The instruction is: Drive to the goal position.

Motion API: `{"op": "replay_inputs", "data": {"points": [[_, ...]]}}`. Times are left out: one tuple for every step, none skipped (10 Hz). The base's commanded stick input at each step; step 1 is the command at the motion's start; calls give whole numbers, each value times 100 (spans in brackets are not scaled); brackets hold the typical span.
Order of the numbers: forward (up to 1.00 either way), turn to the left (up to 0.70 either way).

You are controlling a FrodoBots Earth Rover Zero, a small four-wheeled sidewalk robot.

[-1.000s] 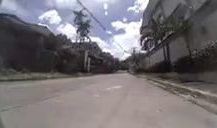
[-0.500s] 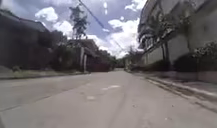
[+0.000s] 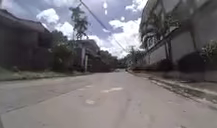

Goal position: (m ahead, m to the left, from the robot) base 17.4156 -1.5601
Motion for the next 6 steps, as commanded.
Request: {"op": "replay_inputs", "data": {"points": [[50,-50],[50,-50],[50,-50],[50,-50],[50,-50],[50,-43]]}}
